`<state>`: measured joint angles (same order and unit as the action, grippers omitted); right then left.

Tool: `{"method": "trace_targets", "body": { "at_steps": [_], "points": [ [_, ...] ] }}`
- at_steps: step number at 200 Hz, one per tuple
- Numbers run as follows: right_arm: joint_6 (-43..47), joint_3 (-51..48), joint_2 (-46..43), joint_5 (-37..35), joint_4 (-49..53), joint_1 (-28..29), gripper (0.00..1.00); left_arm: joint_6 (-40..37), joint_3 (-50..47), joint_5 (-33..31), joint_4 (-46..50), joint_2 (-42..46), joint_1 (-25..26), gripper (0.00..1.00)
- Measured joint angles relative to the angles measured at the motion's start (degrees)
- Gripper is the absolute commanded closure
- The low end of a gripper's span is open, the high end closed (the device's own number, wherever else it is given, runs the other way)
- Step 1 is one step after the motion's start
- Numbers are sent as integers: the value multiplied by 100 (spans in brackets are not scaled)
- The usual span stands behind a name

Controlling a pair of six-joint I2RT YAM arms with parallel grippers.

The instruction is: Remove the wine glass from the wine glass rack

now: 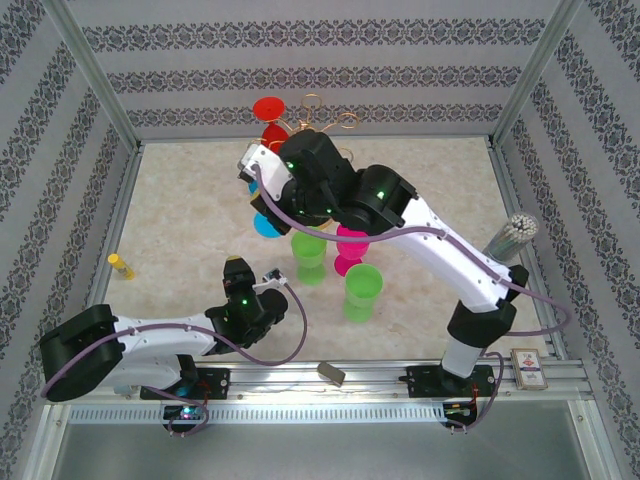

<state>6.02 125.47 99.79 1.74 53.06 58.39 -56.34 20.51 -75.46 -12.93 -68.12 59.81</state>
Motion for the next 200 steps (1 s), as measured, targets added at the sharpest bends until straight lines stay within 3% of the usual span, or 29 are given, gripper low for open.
{"method": "trace_targets", "body": {
  "at_steps": [109, 137, 200],
  "points": [
    [-592, -2013, -2039, -520, -468, 295, 100, 446, 317, 184, 46, 1032, -485, 67],
    [-769, -2413, -2354, -691, -490, 424, 100, 1082, 772, 367, 457, 1139, -750, 60],
    [-1222, -3112, -2822, -1139, -426, 859, 100, 3178, 1856, 1246, 2098, 1134, -1502, 59]
  ]
}}
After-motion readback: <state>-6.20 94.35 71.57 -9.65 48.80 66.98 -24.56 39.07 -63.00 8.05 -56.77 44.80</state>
